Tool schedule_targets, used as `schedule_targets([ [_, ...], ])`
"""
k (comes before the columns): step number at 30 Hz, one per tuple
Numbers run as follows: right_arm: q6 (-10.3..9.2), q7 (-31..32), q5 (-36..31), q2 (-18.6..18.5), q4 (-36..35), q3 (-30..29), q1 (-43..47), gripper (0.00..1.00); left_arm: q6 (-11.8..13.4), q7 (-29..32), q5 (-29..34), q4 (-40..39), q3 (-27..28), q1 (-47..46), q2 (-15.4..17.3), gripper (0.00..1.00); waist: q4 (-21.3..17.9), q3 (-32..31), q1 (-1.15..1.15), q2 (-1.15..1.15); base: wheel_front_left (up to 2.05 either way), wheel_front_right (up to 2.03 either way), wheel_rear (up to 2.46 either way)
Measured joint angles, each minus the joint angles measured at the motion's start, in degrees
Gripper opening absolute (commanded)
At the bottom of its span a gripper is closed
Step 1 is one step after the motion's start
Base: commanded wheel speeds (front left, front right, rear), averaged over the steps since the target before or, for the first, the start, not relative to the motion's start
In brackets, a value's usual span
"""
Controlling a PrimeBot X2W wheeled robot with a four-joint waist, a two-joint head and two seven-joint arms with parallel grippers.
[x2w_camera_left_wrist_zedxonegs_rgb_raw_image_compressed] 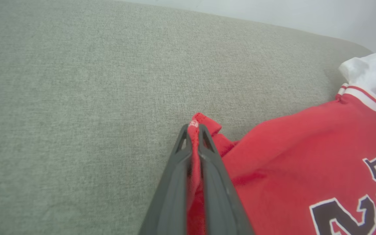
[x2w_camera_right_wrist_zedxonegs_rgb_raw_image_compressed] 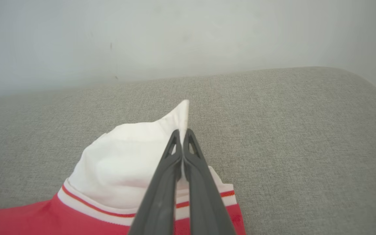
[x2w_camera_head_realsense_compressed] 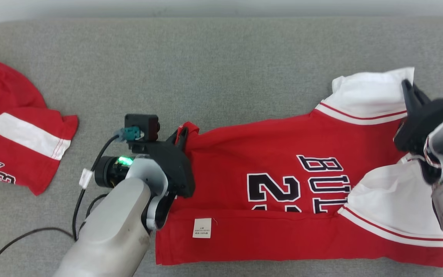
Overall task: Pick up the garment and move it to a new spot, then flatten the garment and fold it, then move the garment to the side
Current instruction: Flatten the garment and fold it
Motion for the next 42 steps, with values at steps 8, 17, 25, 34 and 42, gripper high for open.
schedule_targets([
  [8, 0.0, 1.1, 4.1, -2.4, -11.3, 0.5, 12.5, 0.0, -2.0, -6.4, 0.5, -2.9, -0.6, 4.8, 1.7, 0.0, -1.6, -3.3, 0.0, 0.0, 0.0, 0.0, 0.0],
  [17, 0.0, 8.4, 4.4, -2.8, -22.5, -3.1, 26.1, 0.0, -2.4, -9.2, 1.1, -4.8, -2.1, 10.1, 3.2, 0.0, -2.5, -6.6, 0.0, 0.0, 0.0, 0.0, 0.0],
  [25, 0.0, 17.2, 1.8, 1.2, -33.8, -9.7, 36.7, 0.0, -1.4, -10.4, 0.7, -5.3, -2.1, 13.7, 3.9, 0.0, -3.0, -8.4, 0.0, 0.0, 0.0, 0.0, 0.0],
  [34, 0.0, 24.3, -0.6, 6.8, -42.7, -14.8, 44.4, 0.0, -0.4, -11.4, -0.5, -4.7, -1.3, 16.6, 4.0, 0.0, -3.6, -9.4, 0.0, 0.0, 0.0, 0.0, 0.0],
  [42, 0.0, 25.7, -1.3, 9.5, -43.7, -15.4, 46.7, 1.0, -0.3, -12.0, -1.7, -4.4, -1.0, 18.3, 4.1, 1.0, -3.8, -10.4, 0.01, 0.0, 0.0, 0.0, 0.0],
])
